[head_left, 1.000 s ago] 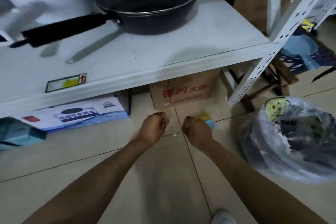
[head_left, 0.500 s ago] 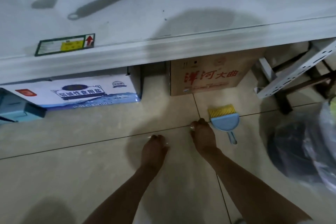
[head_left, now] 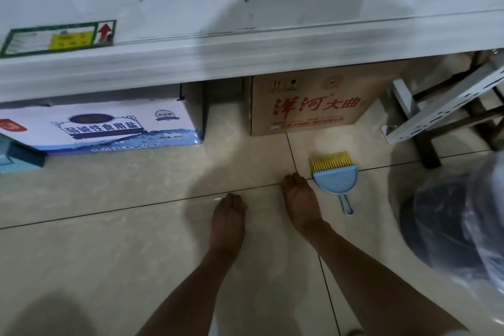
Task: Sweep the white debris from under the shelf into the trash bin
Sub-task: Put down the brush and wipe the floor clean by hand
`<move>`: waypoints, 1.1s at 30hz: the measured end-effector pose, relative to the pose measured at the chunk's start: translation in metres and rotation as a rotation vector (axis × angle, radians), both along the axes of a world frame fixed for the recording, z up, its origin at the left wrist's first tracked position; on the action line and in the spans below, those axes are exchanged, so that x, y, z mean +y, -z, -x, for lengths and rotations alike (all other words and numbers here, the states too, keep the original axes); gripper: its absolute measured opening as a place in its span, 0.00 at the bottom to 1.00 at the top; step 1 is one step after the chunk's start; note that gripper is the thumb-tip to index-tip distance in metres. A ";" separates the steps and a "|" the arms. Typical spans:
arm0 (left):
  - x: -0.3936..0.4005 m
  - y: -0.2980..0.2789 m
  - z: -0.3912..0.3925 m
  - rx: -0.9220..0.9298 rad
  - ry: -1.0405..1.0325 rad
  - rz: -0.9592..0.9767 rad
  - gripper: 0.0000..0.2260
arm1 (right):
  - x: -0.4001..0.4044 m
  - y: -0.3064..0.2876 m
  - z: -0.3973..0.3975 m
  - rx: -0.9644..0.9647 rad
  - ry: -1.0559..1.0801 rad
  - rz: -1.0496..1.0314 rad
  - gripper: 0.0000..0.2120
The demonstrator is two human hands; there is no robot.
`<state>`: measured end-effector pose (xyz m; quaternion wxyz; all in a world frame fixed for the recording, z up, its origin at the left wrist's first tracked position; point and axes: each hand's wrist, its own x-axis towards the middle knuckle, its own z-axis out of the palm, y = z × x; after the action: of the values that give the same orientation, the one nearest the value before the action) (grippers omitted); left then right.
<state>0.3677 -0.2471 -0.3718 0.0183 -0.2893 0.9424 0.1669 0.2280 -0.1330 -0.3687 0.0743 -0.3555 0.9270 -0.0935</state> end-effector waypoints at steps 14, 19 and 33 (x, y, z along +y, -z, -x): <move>0.030 -0.005 0.054 -0.032 0.327 -0.002 0.30 | 0.040 -0.005 -0.012 -0.214 0.338 0.316 0.05; 0.038 -0.006 0.059 -0.031 0.364 0.021 0.23 | 0.037 -0.006 -0.011 -0.188 0.325 0.307 0.06; 0.044 -0.007 0.024 0.112 0.229 -0.062 0.09 | 0.034 -0.009 -0.022 -0.214 0.248 0.278 0.05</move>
<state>0.3434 -0.2033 -0.3652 -0.0064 -0.1693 0.9632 0.2085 0.2499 -0.0994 -0.3597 0.1104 -0.2337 0.9287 -0.2660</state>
